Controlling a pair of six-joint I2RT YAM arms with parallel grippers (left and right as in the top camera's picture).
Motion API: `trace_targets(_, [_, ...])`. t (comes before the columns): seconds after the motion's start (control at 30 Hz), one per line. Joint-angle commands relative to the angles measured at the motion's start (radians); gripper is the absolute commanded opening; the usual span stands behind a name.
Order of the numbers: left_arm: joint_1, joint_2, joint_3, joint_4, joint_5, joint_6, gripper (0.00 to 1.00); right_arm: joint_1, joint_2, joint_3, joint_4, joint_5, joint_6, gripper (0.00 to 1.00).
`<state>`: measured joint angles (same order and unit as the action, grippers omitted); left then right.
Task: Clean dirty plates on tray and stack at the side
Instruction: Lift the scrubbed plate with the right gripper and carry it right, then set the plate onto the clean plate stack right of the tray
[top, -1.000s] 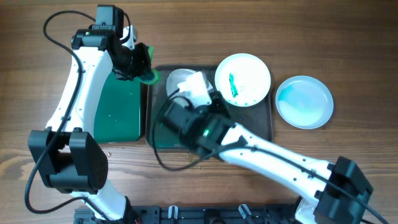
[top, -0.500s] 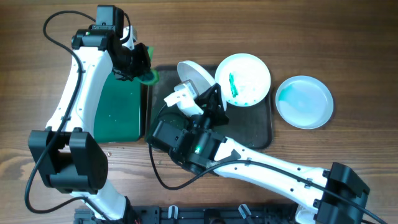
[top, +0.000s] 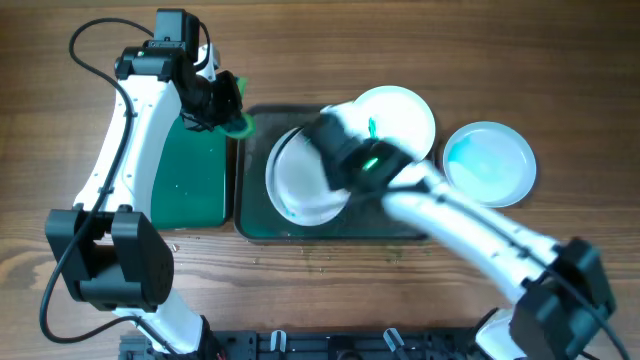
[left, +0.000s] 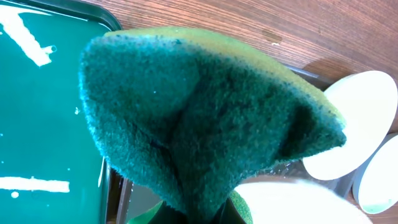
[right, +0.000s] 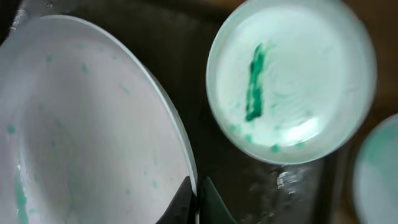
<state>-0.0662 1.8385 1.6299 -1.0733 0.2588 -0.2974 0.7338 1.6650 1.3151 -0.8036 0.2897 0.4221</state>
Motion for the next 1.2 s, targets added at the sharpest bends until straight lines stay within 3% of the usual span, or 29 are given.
trace_targets(0.0, [0.003, 0.002, 0.006, -0.002, -0.003, -0.002, 0.04, -0.224, -0.111, 0.003, -0.004, -0.433, -0.037, 0.04])
trace_targets(0.27, [0.003, 0.002, 0.006, -0.002, -0.026, -0.002, 0.04, -0.850, -0.238, 0.003, -0.183, -0.594, -0.088, 0.04])
trace_targets(0.43, [0.003, 0.002, 0.006, -0.001, -0.025, -0.002, 0.04, -1.109, -0.234, -0.085, -0.204, -0.302, -0.078, 0.04])
trace_targets(0.77, [0.003, 0.002, 0.006, -0.002, -0.025, -0.002, 0.04, -1.133, -0.230, -0.418, 0.100, -0.194, -0.027, 0.05])
trace_targets(0.87, [0.003, 0.002, 0.006, -0.001, -0.025, -0.002, 0.04, -1.133, -0.226, -0.458, 0.177, -0.282, -0.035, 0.11])
trace_targets(0.93, [0.003, 0.002, 0.006, -0.001, -0.025, -0.002, 0.04, -1.120, -0.216, -0.459, 0.218, -0.365, -0.084, 0.24])
trace_targets(1.07, [0.003, 0.002, 0.006, -0.002, -0.025, -0.002, 0.04, -1.084, -0.216, -0.441, 0.206, -0.381, -0.082, 0.37])
trace_targets(1.17, [0.003, 0.002, 0.006, -0.002, -0.025, -0.002, 0.04, -1.068, -0.216, -0.356, 0.140, -0.476, -0.152, 0.39])
